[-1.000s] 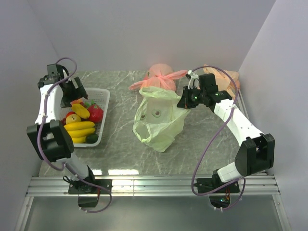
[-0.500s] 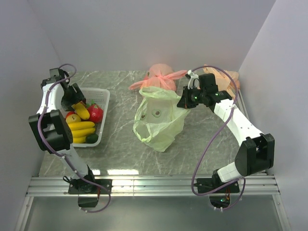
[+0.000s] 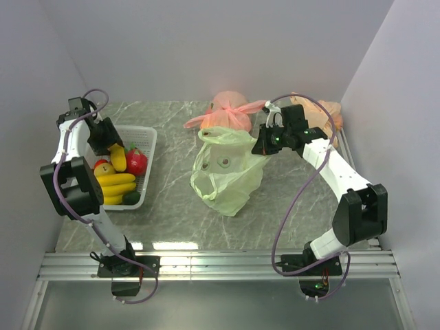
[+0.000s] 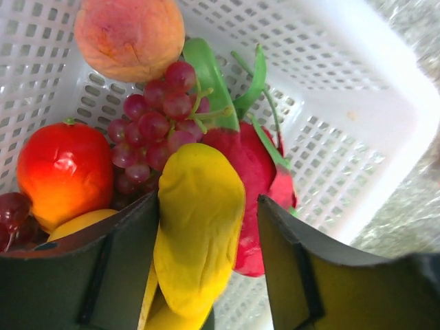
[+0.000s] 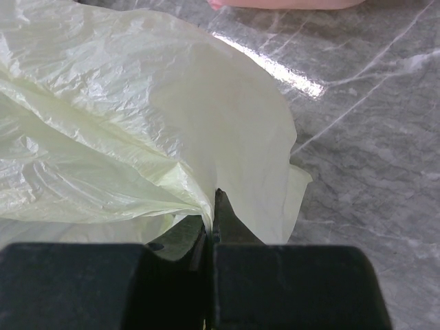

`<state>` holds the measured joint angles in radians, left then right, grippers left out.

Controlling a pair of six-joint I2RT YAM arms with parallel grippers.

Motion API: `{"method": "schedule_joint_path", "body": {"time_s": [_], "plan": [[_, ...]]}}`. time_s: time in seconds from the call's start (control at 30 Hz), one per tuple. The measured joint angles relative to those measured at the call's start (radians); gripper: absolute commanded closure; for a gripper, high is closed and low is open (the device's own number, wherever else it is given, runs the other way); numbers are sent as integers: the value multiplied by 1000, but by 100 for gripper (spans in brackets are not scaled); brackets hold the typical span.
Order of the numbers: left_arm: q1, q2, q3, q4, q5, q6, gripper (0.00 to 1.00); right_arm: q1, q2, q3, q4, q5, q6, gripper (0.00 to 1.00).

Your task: Place the fake fruits into the plastic bag and tie a complex knot

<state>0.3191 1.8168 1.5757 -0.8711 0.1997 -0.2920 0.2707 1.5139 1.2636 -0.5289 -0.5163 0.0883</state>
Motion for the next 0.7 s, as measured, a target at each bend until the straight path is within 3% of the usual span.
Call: {"method": "schedule_joint_path", "body": {"time_s": [0.07, 0.17, 0.23, 0.4, 0.57, 0.7], "plan": [[0, 0, -16, 5, 2, 12, 42, 0, 8, 6, -5, 0, -4, 100], [1, 2, -40, 8, 5, 29, 57, 0, 13, 10, -8, 0, -6, 100], [2, 2, -40, 14, 24, 44, 74, 0, 13, 10, -8, 0, -6, 100], [-3, -46, -40, 62, 182, 71, 99, 3, 12, 10, -5, 0, 0, 100], [-108, -219, -49, 249, 357, 55, 100, 6, 12, 10, 2, -15, 33, 100], [-304, -417, -165, 583, 464, 13, 100, 9, 12, 10, 4, -32, 59, 100]]}}
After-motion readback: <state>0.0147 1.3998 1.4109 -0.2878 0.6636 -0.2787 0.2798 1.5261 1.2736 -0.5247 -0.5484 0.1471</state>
